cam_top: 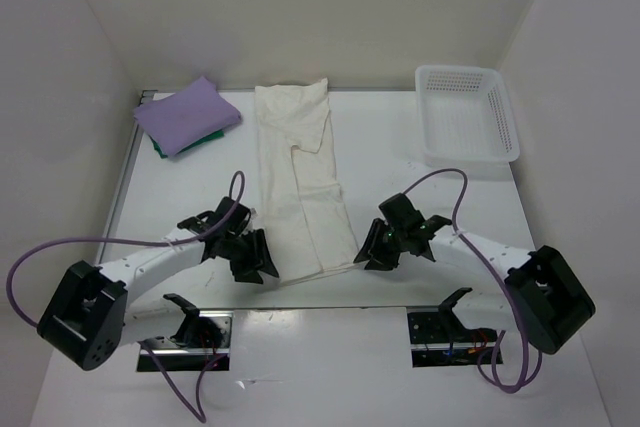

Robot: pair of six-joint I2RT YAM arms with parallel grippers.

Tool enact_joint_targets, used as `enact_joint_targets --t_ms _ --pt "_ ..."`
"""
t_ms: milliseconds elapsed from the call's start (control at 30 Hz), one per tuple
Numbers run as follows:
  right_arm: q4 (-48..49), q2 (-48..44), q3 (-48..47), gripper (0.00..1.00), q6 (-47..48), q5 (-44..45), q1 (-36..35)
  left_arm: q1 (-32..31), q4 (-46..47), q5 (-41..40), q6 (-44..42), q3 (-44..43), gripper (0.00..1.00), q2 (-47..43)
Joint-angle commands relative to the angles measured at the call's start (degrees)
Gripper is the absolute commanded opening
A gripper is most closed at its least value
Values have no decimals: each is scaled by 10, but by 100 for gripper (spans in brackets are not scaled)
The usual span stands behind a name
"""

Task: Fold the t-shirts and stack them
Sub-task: Grab the bottom of the folded rectangular tshirt with both arms

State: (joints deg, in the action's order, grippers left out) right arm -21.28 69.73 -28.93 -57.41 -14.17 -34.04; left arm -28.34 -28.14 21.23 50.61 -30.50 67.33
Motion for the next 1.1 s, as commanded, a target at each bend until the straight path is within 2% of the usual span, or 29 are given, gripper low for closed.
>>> enact_joint_targets --t_ms 0,167,267,400,533,700,900,1067 --pt "37 8 1 43 -2 -18 -9 -2 41 6 28 16 56 14" --pt "56 57 -21 43 14 -18 -9 -2 71 4 33 25 56 42" --pt "63 78 -28 43 19 -26 -9 -2 94 -4 63 41 56 26" --pt "69 71 -28 43 19 -26 -9 -2 135 -4 108 55 56 -14" --pt "75 56 -14 43 19 -26 -9 -2 158 11 126 70 56 -14" --pt "90 85 -20 32 32 -38 -9 -8 170 24 126 82 56 5" --pt "90 85 -25 26 32 -38 -9 -8 190 24 126 82 56 10" --pt "90 79 -25 20 37 -44 -9 -28 190 24 126 74 43 25"
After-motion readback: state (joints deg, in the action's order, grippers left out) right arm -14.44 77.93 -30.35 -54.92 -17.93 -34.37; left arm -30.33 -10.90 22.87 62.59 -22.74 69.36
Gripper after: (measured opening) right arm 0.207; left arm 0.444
